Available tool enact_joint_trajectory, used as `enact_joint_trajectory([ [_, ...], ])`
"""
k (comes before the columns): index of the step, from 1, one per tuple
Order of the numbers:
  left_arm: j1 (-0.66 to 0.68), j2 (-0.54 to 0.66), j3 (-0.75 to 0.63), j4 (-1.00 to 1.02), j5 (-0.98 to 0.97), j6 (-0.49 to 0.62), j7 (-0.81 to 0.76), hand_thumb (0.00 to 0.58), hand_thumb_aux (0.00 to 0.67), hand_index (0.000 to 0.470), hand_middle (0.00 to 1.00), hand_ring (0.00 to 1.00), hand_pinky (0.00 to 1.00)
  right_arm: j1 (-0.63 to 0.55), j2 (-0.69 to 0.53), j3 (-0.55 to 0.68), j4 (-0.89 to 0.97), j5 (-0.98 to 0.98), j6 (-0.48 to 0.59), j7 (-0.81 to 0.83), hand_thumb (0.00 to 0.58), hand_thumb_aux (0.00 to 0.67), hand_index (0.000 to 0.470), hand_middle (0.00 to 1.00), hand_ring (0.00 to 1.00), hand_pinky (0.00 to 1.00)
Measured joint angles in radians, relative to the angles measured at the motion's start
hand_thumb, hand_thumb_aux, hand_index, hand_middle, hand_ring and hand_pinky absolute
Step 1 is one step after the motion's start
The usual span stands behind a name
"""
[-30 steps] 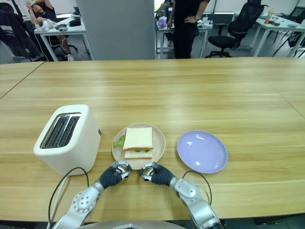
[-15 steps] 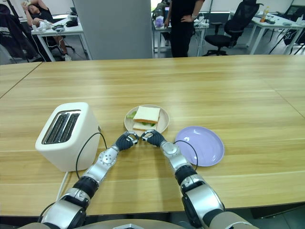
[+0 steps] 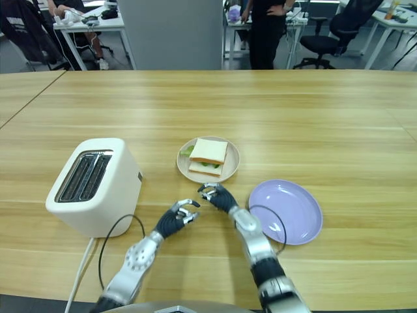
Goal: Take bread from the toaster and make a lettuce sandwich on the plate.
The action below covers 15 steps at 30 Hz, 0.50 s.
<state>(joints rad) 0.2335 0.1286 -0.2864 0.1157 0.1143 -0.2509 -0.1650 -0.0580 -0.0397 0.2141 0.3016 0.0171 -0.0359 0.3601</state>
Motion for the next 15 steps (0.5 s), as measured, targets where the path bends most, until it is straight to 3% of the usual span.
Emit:
enact_joint_trajectory([
  [3,0.111,-0.020,-0.008,-0.147,-0.051,-0.005,-0.014,0.000,0.000,0.000,0.00,0.00,0.00,0.175,-0.087,0.009,-0.215,0.014,0.022,0.045,0.000,0.000,0.000,0.00,0.00,0.00],
  [7,0.162,-0.053,-0.004,-0.240,-0.078,-0.034,-0.001,0.000,0.000,0.000,0.00,0.00,0.00,0.275,-0.162,-0.006,-0.345,-0.007,-0.040,0.039,0.000,0.000,0.000,0.00,0.00,0.00],
  [15,0.190,-0.098,0.059,-0.280,-0.052,-0.133,0.101,0.000,0.000,0.000,0.00,0.00,0.00,0.325,-0.215,-0.031,-0.420,-0.097,-0.186,-0.042,0.000,0.000,0.000,0.00,0.00,0.00],
])
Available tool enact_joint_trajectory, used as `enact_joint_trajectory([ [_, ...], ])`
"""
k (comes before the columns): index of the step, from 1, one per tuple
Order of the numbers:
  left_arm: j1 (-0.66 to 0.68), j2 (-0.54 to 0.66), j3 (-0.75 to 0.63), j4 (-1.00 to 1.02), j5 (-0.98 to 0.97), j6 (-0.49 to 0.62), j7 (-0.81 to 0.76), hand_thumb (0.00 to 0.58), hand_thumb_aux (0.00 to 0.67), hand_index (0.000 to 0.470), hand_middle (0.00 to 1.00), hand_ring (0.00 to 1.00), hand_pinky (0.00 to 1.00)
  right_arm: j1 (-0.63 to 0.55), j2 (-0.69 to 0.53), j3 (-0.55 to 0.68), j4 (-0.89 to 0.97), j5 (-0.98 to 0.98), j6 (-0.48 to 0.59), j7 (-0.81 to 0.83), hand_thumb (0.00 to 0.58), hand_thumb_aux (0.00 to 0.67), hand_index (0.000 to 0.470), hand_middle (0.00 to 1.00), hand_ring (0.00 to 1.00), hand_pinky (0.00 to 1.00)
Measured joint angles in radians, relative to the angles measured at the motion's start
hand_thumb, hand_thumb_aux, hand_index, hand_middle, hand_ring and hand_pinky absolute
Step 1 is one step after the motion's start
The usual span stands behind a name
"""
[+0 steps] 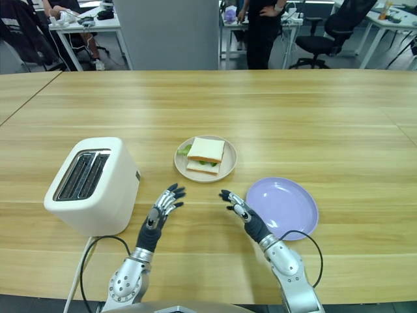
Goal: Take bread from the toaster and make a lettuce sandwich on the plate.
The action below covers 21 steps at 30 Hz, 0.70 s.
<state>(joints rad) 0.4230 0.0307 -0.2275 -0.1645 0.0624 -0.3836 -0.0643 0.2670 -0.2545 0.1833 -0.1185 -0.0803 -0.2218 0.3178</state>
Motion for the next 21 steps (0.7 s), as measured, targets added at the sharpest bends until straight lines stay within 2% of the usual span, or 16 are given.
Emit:
enact_joint_trajectory([
  [11,-0.002,0.044,0.075,-0.082,0.168,-0.011,0.095,0.000,0.000,0.000,0.00,0.00,0.00,0.079,-0.078,-0.085,-0.054,-0.024,-0.082,-0.040,0.000,0.000,0.000,0.00,0.00,0.00],
  [21,-0.003,0.117,0.102,-0.160,0.200,0.055,0.048,0.000,0.000,0.000,0.00,0.00,0.00,0.076,-0.108,-0.129,-0.107,0.032,-0.065,-0.002,0.000,0.000,0.000,0.00,0.00,0.00],
])
